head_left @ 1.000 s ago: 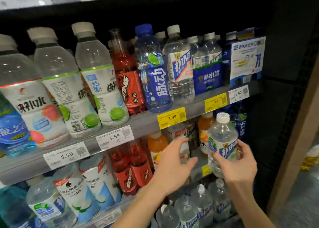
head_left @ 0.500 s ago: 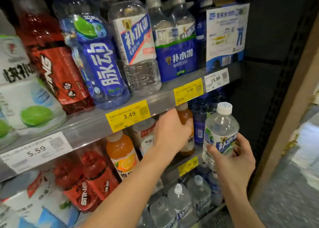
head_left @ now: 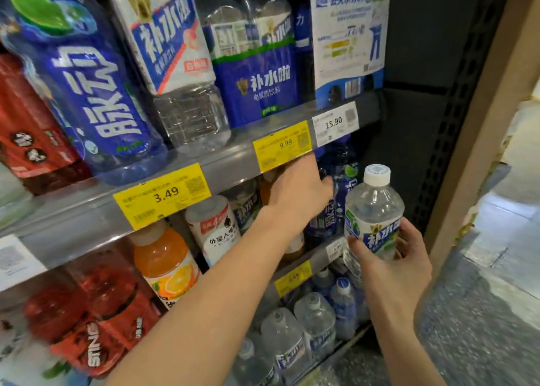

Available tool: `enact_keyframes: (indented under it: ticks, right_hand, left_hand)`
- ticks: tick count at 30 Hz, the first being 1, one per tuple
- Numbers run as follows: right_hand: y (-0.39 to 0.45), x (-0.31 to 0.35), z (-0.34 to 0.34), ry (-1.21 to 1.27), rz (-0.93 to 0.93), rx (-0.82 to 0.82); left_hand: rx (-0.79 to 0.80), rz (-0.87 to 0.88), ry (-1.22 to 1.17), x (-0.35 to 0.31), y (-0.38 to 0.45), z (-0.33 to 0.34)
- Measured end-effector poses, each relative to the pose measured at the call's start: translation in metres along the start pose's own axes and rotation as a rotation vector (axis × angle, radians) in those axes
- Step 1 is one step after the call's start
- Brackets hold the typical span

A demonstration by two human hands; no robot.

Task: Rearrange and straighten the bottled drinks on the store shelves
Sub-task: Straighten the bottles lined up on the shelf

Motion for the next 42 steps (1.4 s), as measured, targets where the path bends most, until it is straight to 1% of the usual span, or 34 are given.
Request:
enact_keyframes:
  ticks: [2,4,7,9,11,13,15,18,20,23,26,29,31,34,36,39,42]
  right_hand:
    - [0.001,0.000,-0.002,0.000,0.000,0.013]
    - [0.001,-0.001,-0.003,0.004,0.003,0.032]
    - [0.001,-0.002,-0.004,0.008,0.009,0.058]
    - [0.000,-0.002,-0.005,0.024,0.015,0.067]
    - [-0.003,-0.002,-0.005,0.047,0.021,0.080]
    - [-0.006,-0.002,-0.002,0.054,0.022,0.112]
    - [-0.009,-0.001,0.000,0.059,0.011,0.148]
    - [-0.011,-0.001,0.005,0.106,-0.001,0.191]
    - [-0.013,-0.001,0.010,0.131,-0.006,0.221]
    - [-0.016,-0.002,0.018,0.154,0.001,0.255]
    - [-0.019,-0.002,0.022,0.193,0.001,0.293]
    - [-0.019,-0.003,0.028,0.165,-0.032,0.336]
    - [-0.020,-0.005,0.033,0.115,-0.067,0.330]
    - [-0.023,-0.012,0.046,0.008,-0.099,0.321]
    - [-0.027,-0.018,0.056,0.018,-0.075,0.320]
    - [-0.035,-0.026,0.070,0.077,-0.021,0.273]
    - [-0.041,-0.030,0.082,0.056,-0.077,0.204]
  left_hand:
    - [-0.030,0.005,0.013,0.002,-0.004,0.001]
    - [-0.109,0.001,0.033,0.006,-0.012,-0.001]
    - [-0.207,-0.076,0.041,0.018,-0.027,-0.002]
    - [-0.166,-0.160,0.045,0.029,-0.033,0.002]
    - [-0.069,-0.198,0.017,0.037,-0.032,0.008]
    - [-0.022,-0.226,-0.022,0.043,-0.032,0.011]
    - [-0.053,-0.274,-0.030,0.047,-0.036,0.009]
    - [-0.196,-0.337,-0.049,0.049,-0.057,0.002]
    - [-0.263,-0.280,-0.041,0.045,-0.079,0.003]
    - [-0.315,-0.117,-0.011,0.040,-0.112,0.011]
    - [-0.381,-0.060,-0.046,0.049,-0.130,0.016]
    - [-0.525,0.049,-0.087,0.060,-0.148,0.009]
    - [-0.590,0.096,-0.140,0.065,-0.164,0.001]
    - [-0.573,0.089,-0.201,0.072,-0.186,-0.009]
    - [-0.520,0.064,-0.236,0.081,-0.195,-0.011]
    - [-0.471,0.033,-0.182,0.095,-0.199,-0.011]
    - [-0.482,-0.014,-0.170,0.108,-0.200,-0.012]
Point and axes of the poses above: each hand's wrist, its own y-axis towards the middle knuckle, its own z-axis out of the palm, x = y × z, the point moved 1 cm from there along y, towards the middle knuckle, and after that the axes turned 15 degrees about y, right-handed, at the moved point
